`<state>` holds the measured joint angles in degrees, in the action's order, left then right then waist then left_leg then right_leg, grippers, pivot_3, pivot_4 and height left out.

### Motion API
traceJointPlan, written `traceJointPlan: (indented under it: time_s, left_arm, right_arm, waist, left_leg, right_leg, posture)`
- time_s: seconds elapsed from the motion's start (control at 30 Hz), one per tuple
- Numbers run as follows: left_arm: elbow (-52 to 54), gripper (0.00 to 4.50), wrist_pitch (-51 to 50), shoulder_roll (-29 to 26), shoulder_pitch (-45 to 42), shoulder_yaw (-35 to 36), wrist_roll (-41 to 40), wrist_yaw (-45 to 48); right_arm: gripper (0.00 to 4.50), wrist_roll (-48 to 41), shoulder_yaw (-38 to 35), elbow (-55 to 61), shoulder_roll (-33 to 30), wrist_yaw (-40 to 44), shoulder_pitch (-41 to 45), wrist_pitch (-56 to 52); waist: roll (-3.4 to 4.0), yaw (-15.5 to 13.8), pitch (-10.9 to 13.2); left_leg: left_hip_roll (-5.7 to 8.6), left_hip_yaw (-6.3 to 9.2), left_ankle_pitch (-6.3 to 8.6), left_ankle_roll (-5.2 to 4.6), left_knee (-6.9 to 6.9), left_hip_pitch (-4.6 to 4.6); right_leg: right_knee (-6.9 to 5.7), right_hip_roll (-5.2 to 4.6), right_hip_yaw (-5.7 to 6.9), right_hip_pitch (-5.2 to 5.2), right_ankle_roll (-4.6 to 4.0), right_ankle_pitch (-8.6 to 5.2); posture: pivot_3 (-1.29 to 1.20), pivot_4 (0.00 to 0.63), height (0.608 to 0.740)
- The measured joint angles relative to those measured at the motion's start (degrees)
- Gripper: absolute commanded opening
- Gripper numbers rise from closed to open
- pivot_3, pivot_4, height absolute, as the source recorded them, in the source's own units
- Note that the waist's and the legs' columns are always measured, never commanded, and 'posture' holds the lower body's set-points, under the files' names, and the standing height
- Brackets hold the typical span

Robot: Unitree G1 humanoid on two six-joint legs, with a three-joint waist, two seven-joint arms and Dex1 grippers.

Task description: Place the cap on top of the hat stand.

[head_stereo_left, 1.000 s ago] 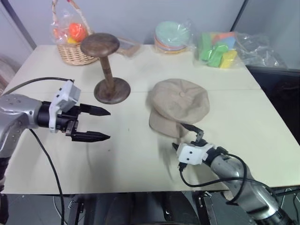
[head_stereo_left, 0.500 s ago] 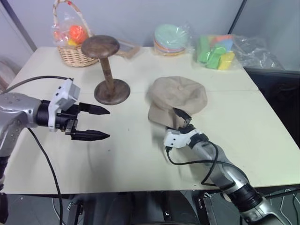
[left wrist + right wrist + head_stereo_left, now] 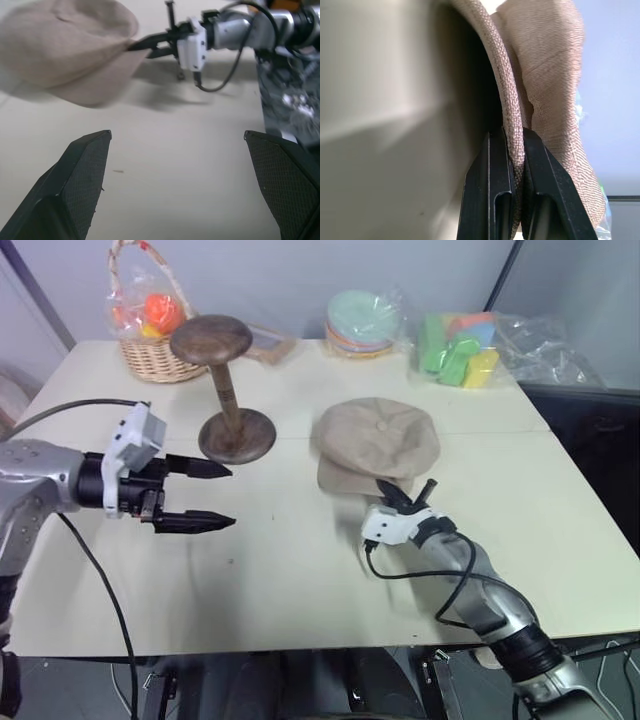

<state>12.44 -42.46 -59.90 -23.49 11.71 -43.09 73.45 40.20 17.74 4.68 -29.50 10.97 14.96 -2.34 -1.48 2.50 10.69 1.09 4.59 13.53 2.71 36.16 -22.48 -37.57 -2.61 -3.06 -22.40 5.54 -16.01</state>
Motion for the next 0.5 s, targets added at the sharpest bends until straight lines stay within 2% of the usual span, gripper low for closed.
traceJointPlan:
  time_s: [0.27, 0.43, 0.5]
  left_arm:
    - [6.1, 4.50, -9.7, 2.7, 5.7, 20.1, -11.2, -14.7]
    - [7.3, 4.50, -13.5, 2.8, 10.5, 35.4, -15.9, -22.5]
    - [8.0, 4.50, -13.9, 2.9, 14.1, 39.2, -16.2, -23.6]
  right_arm:
    - [0.08, -5.8, -6.4, 0.9, -3.0, 4.1, 16.0, 2.9]
    - [0.08, -9.0, -5.0, -7.3, 1.3, 4.8, 36.3, 8.6]
    - [0.08, -10.0, -4.6, -12.1, 4.1, 3.9, 42.9, 11.6]
  waist:
    - [0.12, 0.1, 0.1]
    - [0.34, 1.4, 0.3]
    - [0.30, 1.5, 0.2]
  left_leg:
    - [-0.03, 0.07, 0.00, 0.00, -0.09, -0.02]
    - [-0.03, 0.07, 0.00, 0.01, -0.18, -0.03]
    - [-0.03, 0.09, -0.01, 0.03, -0.24, -0.04]
  right_leg:
    - [-0.01, -0.01, 0.01, -0.10, 0.02, 0.02]
    - [-0.05, -0.03, 0.00, -0.20, -0.01, 0.01]
    - [-0.04, -0.04, 0.02, -0.21, -0.05, -0.01]
  posture:
    - [0.00, 0.150, 0.740]
    - [0.00, 0.150, 0.740]
    - [0.00, 0.150, 0.740]
